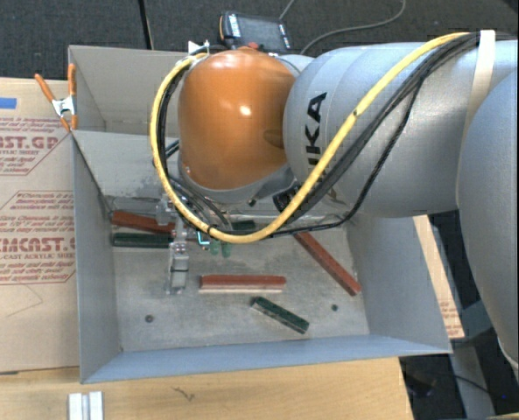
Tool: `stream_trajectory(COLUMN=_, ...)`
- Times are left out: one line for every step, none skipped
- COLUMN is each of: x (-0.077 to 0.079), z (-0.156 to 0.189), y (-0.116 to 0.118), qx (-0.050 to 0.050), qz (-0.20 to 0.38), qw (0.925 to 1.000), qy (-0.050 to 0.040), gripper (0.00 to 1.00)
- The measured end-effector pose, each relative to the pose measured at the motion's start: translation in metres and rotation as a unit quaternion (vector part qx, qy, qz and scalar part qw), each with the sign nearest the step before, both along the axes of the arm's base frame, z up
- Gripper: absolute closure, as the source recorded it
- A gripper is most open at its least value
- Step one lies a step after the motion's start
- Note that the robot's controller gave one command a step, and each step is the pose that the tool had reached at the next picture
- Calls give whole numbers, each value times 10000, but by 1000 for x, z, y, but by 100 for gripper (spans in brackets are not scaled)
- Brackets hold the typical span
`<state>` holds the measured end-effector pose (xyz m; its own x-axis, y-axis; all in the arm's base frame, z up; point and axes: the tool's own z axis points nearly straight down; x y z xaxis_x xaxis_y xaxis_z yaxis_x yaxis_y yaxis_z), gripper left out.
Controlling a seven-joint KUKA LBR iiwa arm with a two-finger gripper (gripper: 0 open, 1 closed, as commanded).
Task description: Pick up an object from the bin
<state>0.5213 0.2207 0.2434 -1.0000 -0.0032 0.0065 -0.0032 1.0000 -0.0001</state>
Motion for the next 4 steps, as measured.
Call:
stream_trajectory(x=37, z=-87, y=-65, qx=-8, qz=398, qw=9992, qy=-5, gripper=0)
stream_trajectory(x=28, z=-167, y=-119, qx=-14, qz=-1495, qw=9888, qy=-10, gripper=0)
stream_trajectory(x=30, z=-165, y=-118, qx=4, qz=-1490, qw=9888, qy=-29, gripper=100)
stream_trajectory(x=36, z=-28, y=-119, qx=14, qz=-1643, qw=9864, qy=-78, gripper=100)
